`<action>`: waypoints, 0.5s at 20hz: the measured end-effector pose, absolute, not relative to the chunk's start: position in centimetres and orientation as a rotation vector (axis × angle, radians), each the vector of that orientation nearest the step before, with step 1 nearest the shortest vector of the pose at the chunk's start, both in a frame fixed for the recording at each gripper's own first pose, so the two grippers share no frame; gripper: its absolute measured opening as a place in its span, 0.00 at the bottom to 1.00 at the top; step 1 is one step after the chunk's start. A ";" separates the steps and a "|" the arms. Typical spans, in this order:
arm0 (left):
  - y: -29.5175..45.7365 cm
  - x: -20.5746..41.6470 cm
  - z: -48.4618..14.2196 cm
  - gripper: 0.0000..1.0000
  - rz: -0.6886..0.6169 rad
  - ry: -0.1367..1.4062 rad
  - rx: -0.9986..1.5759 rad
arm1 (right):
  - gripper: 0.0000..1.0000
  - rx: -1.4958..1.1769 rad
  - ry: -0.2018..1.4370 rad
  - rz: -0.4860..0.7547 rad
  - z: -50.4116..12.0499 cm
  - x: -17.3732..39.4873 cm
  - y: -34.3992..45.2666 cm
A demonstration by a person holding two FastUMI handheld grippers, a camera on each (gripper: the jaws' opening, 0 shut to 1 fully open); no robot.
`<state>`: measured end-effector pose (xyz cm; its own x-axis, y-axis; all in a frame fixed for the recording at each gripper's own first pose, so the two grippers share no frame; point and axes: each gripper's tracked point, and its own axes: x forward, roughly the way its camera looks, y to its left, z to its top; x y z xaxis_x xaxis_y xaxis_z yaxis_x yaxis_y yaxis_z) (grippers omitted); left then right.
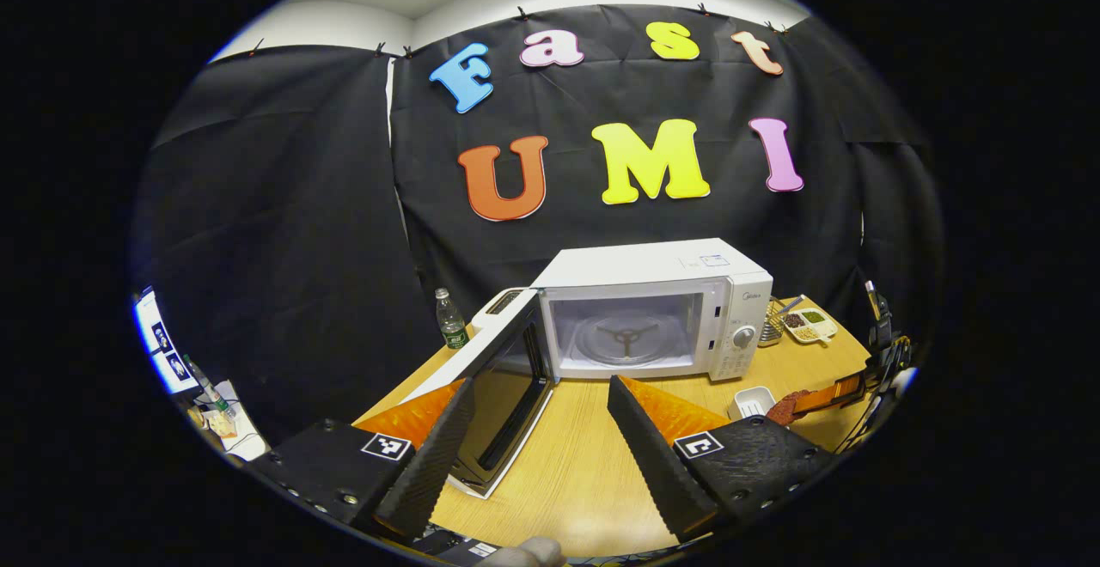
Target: Open the microwave oven with the left hand, put the food in, and close the microwave oven.
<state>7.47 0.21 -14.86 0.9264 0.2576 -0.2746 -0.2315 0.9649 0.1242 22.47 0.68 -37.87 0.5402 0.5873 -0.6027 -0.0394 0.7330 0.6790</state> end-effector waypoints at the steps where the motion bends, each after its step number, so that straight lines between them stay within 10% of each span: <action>1: -0.2 7.7 -14.5 0.95 0.260 0.289 0.098 | 0.19 0.674 0.951 0.417 -37.9 22.4 0.6; 5: -0.9 8.5 -14.1 0.95 0.285 0.294 0.098 | 0.05 0.631 0.933 0.461 -36.3 22.8 0.0; 10: -0.3 8.0 -14.0 0.95 0.283 0.298 0.107 | 0.14 0.576 0.842 0.545 -30.0 23.3 1.1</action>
<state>8.03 -0.32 -14.04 0.9168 0.2901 -0.2744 -0.2588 0.9550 0.1450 23.26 1.10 -30.04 0.5505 0.6481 -0.5262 -0.2151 0.7191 0.6607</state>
